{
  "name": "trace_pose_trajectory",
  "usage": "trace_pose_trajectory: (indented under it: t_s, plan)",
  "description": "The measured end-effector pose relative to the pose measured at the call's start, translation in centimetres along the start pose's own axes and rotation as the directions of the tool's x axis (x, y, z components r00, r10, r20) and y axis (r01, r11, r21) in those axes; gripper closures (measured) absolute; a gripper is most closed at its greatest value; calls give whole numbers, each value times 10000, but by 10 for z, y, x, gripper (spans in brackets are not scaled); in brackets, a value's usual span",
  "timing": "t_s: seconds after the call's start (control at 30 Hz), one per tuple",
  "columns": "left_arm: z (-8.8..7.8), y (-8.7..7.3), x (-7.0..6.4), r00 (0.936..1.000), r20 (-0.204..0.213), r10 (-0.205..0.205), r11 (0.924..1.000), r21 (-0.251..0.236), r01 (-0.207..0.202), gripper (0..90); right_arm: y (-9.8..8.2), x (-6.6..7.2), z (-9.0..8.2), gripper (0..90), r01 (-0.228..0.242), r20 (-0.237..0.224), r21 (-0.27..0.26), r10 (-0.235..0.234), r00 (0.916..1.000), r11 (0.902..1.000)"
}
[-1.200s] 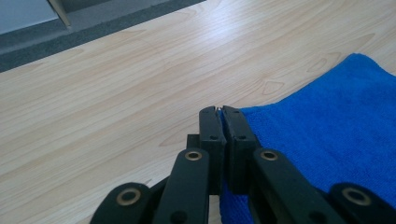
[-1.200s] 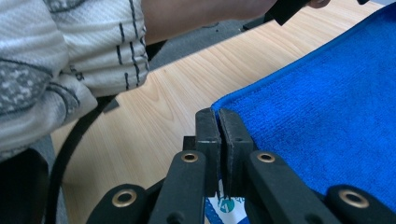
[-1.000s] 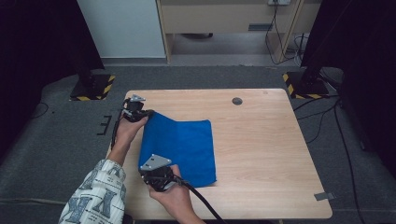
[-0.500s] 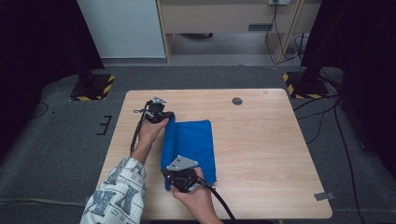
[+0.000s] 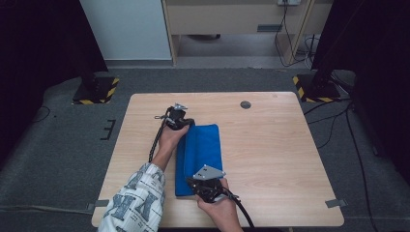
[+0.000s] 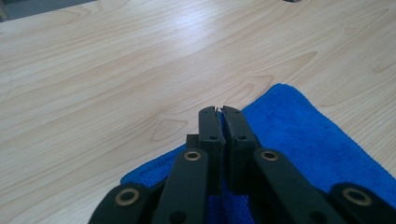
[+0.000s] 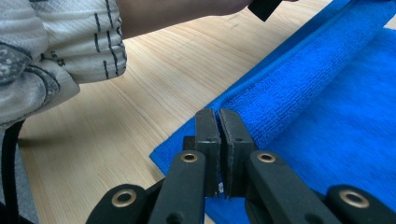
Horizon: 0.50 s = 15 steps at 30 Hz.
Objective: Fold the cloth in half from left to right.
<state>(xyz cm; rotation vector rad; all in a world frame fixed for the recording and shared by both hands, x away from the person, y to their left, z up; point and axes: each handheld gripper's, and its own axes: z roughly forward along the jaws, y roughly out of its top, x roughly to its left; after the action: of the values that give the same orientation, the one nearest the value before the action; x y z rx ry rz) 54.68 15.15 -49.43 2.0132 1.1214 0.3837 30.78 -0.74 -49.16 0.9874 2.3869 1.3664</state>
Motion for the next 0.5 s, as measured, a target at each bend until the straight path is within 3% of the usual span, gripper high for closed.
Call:
trace_pose_trajectory:
  t_s: [0.13,0.5]
  plan:
    - [6,4,-10,9996,49,270,9995,130,-271,868,-4,-5,-6,876,-66,104,32,66,9999,10000]
    - [16,15,-24,9992,67,399,9991,165,-401,867,-15,-18,-18,874,-243,375,144,237,9990,9996]
